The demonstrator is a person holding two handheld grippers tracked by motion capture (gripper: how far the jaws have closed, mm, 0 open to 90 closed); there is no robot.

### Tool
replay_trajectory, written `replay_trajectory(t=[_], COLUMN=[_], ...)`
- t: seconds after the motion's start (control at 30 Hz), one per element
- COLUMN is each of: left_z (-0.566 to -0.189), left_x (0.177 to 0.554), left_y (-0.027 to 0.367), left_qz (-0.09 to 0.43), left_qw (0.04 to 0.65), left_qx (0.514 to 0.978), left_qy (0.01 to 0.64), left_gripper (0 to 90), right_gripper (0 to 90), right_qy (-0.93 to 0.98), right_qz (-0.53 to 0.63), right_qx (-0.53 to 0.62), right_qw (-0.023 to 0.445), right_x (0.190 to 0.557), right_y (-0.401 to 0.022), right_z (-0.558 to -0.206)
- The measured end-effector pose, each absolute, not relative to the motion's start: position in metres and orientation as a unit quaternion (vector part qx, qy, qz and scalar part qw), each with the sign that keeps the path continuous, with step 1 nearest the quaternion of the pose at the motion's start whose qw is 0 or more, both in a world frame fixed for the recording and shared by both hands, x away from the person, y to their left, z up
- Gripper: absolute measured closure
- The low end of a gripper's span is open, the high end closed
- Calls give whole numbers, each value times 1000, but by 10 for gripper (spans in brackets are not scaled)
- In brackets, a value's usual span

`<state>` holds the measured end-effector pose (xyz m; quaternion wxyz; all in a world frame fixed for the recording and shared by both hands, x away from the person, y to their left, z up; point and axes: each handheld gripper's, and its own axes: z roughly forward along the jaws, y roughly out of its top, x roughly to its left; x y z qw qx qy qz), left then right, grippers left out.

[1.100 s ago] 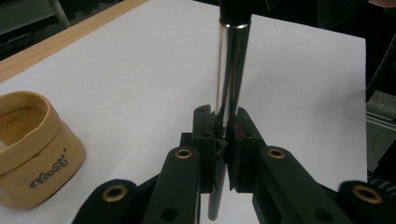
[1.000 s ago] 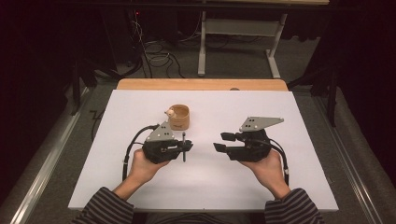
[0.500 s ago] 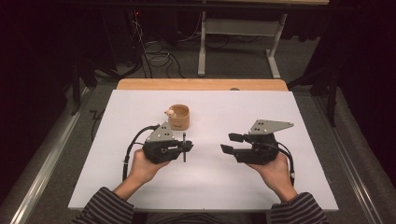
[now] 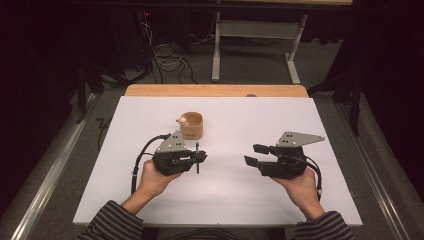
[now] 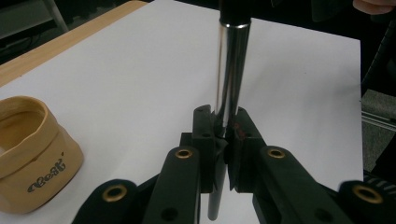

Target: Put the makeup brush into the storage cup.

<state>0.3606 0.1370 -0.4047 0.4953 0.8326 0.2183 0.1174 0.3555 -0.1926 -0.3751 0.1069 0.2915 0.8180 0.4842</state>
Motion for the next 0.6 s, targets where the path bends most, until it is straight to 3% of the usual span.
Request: replay_trajectory(t=[0.6], left_z=[-405], left_x=[361], left_y=[137], left_qz=[119], left_qw=[497], left_qx=[832], left_qy=[215], left_gripper=[835], right_gripper=[490], right_qy=[804], right_qz=[485], right_qx=[329], right_qw=[106], right_x=[353], right_y=[-216], right_z=[-396])
